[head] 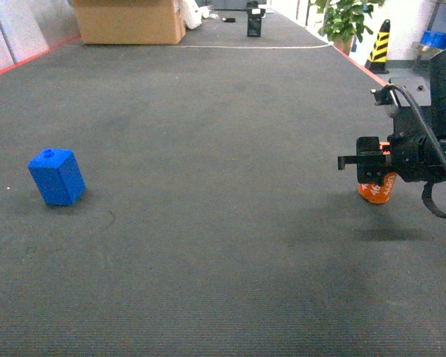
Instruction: Sort blue parts and orange caps into right shelf containers
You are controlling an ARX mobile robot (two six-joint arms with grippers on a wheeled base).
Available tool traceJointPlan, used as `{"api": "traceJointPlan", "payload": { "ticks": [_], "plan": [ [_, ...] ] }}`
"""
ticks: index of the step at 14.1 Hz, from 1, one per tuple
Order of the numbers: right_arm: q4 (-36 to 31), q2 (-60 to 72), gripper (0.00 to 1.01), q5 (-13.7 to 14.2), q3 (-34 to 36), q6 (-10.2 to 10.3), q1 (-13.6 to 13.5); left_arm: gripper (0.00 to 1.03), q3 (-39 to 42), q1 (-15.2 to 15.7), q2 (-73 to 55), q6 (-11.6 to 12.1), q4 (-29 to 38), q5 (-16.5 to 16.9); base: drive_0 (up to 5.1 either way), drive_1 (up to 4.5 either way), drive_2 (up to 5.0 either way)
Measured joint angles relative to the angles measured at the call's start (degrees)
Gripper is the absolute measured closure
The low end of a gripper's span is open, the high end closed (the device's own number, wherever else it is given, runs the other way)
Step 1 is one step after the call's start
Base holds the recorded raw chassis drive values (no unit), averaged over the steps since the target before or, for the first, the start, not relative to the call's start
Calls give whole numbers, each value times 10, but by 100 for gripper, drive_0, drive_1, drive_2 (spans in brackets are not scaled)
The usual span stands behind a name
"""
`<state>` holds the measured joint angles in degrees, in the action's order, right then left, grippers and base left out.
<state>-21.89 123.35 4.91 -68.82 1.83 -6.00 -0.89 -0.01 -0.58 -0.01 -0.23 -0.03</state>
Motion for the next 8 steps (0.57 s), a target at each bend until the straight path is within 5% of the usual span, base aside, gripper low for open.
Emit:
{"api": "traceJointPlan", "payload": {
  "ticks": [4,5,6,8],
  "plan": [
    [-134,-176,57,-11,194,0,-4,5,0,0,0,0,0,0,0,0,0],
    [-153,-218,57,-17,234,0,-5,5,-17,-32,-28,3,-47,-74,0,0,0],
    [-159,-254,57,-19,279,-1,-5,5,-46,-61,-126,8,-21,-144,0,0,0],
    [-167,-294,58,-16,351,-1,-10,5,-106,-25,-280,9,78,-119,0,0,0]
  ]
}}
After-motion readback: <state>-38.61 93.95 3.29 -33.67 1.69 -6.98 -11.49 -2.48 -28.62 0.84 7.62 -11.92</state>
